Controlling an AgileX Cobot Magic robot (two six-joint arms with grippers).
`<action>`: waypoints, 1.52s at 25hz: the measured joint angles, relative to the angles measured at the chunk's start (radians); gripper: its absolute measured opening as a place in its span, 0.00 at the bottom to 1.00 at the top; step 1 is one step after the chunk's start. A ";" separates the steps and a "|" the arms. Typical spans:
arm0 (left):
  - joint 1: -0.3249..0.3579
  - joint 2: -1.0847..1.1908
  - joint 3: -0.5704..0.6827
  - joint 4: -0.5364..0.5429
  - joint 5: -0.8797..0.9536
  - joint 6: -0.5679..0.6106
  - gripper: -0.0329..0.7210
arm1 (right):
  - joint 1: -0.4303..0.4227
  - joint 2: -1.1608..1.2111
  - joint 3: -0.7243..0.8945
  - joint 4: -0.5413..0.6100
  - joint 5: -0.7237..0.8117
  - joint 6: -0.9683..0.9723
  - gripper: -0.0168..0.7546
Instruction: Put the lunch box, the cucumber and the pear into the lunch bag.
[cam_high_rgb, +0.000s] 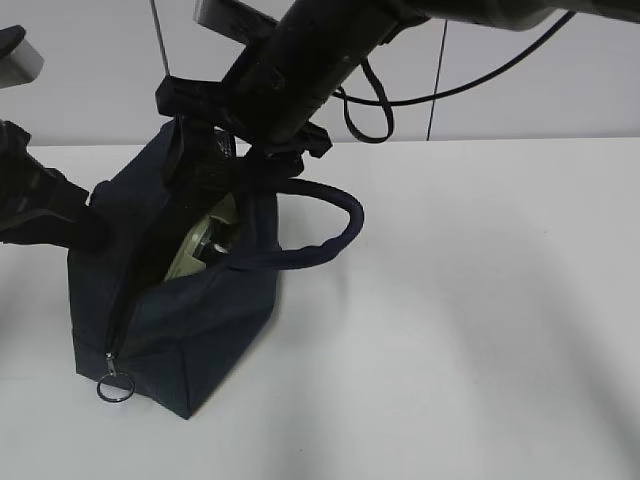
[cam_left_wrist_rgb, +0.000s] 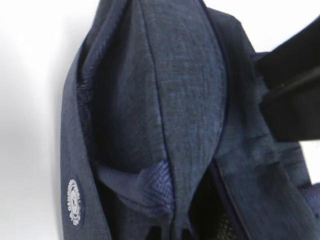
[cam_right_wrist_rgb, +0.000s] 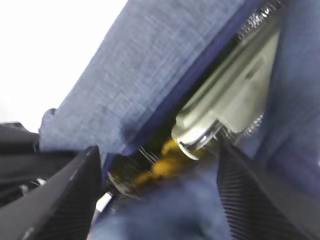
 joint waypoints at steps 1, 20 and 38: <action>0.000 0.000 0.000 0.000 0.000 0.000 0.04 | 0.000 -0.005 -0.006 -0.034 0.027 0.013 0.75; 0.000 0.000 0.000 0.002 -0.007 0.000 0.04 | 0.000 0.050 -0.010 -0.113 0.072 0.048 0.59; -0.061 0.057 -0.039 -0.019 -0.022 0.000 0.04 | -0.026 -0.002 0.011 -0.200 0.061 0.020 0.04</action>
